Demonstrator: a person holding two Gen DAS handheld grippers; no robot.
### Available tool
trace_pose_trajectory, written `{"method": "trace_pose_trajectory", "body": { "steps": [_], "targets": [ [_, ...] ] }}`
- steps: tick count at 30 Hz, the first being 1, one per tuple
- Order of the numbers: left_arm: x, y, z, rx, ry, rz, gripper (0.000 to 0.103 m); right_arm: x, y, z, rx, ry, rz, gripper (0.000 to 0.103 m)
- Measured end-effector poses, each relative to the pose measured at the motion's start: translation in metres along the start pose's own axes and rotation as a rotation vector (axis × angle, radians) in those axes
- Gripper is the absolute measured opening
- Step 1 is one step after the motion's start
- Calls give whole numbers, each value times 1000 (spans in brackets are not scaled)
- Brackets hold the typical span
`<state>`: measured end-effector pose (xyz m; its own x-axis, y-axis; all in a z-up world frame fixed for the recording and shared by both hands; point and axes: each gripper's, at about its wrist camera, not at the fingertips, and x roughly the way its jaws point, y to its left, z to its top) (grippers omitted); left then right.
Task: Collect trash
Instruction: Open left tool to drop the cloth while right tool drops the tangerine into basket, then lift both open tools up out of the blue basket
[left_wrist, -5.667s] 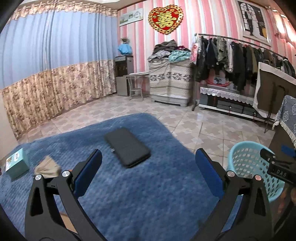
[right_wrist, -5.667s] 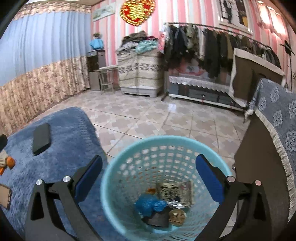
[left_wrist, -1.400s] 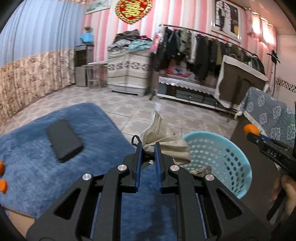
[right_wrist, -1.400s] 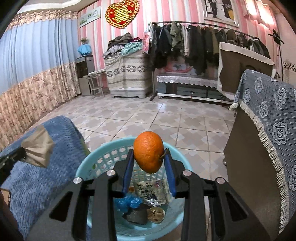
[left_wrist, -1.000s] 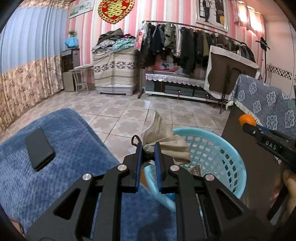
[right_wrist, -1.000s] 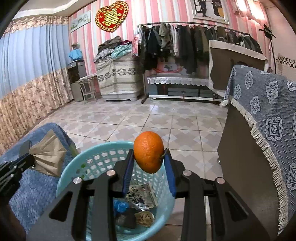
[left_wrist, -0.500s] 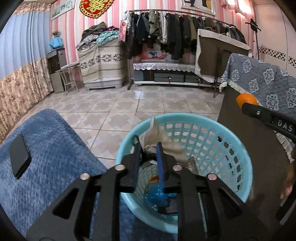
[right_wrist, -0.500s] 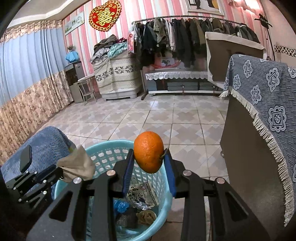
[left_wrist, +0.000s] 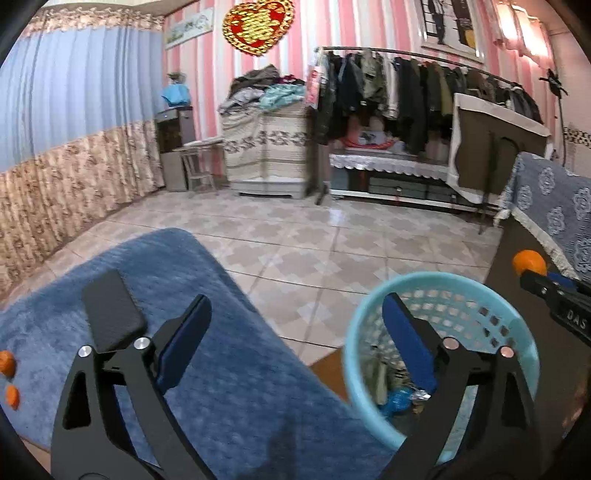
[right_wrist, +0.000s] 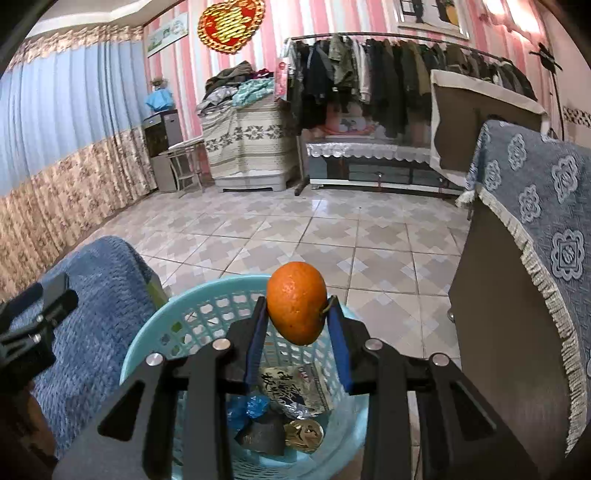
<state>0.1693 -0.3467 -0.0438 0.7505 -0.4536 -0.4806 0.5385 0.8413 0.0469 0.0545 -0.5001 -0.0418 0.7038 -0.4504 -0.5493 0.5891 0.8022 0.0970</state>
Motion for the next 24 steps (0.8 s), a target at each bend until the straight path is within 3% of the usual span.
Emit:
{"method": "trace_pose_trajectory", "body": {
  "steps": [10, 13, 15, 17, 19, 22, 24],
  "targets": [
    [-10, 32, 1, -53, -7, 73, 98, 17, 31, -6, -52, 35, 9, 36],
    [-11, 33, 0, -48, -5, 91, 98, 18, 32, -6, -53, 35, 5, 51],
    [-12, 32, 1, -45, -4, 94, 98, 18, 28, -6, -36, 22, 8, 70],
    [-13, 33, 0, -42, -6, 99, 98, 17, 28, -6, -30, 20, 6, 73],
    [-14, 33, 0, -40, -11, 104, 98, 18, 28, -8, -30, 23, -1, 83],
    [-18, 34, 0, -39, -19, 113, 98, 18, 30, -9, -39, 20, -9, 84],
    [-22, 36, -1, -40, -24, 114, 98, 18, 30, -8, -45, 17, -21, 92]
  ]
}}
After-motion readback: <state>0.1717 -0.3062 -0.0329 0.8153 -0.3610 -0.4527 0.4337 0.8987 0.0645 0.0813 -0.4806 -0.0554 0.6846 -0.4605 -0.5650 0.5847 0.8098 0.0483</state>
